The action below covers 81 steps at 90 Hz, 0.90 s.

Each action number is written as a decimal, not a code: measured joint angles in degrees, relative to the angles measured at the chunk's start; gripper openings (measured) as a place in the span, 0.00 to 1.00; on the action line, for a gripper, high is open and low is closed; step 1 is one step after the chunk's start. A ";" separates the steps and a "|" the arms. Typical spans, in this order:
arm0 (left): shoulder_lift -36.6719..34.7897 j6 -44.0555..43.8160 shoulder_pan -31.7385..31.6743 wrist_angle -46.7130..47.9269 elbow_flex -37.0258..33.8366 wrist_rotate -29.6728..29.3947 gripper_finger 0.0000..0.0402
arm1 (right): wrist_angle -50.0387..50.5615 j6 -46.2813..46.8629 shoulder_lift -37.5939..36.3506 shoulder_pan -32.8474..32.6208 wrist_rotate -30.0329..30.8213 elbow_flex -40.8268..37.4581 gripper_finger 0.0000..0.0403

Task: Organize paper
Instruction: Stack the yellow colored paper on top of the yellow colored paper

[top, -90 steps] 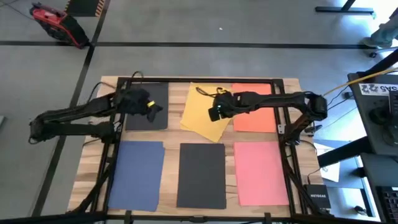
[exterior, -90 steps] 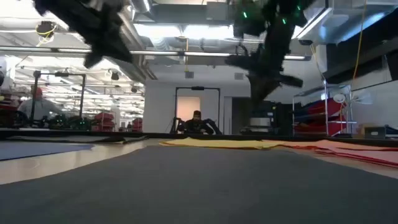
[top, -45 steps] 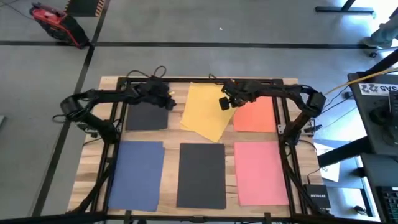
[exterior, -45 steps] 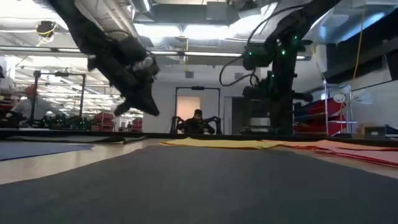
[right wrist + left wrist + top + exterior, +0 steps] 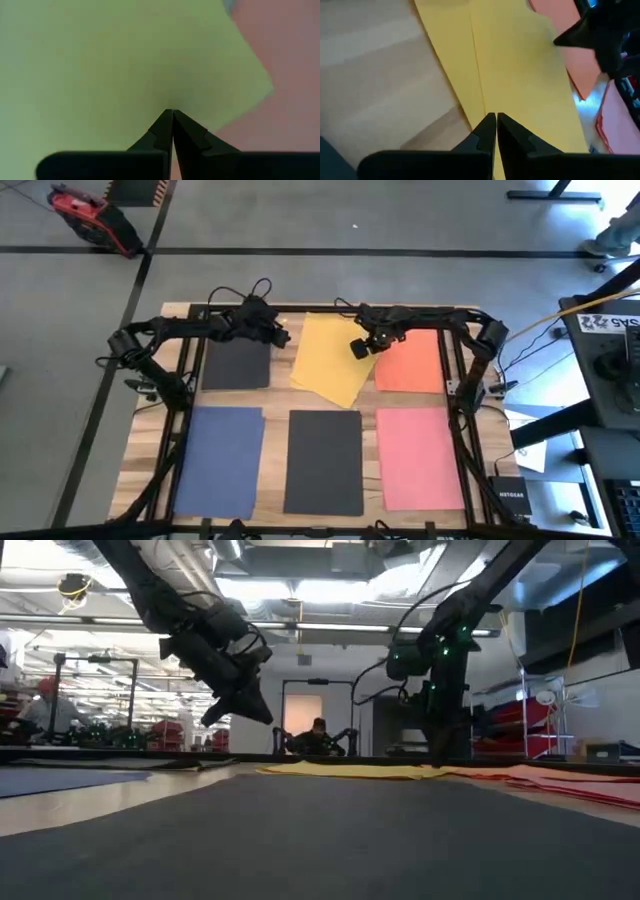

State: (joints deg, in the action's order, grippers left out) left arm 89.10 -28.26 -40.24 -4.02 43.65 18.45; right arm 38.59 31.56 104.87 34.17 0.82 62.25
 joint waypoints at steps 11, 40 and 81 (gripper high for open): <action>0.00 0.67 -0.53 0.44 0.16 -1.02 0.00 | -0.02 -1.37 1.74 0.14 -0.41 2.24 0.00; 1.04 1.66 -1.13 0.26 0.16 -1.36 0.00 | 0.50 -5.81 5.78 2.01 -1.38 8.76 0.00; 5.91 1.28 -1.24 0.13 0.16 -4.23 0.00 | 10.97 -6.48 3.70 2.27 0.90 12.91 0.00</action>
State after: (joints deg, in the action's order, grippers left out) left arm 95.01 -26.98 -41.47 -3.89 43.81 14.22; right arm 49.56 25.08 108.57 36.45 1.72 75.15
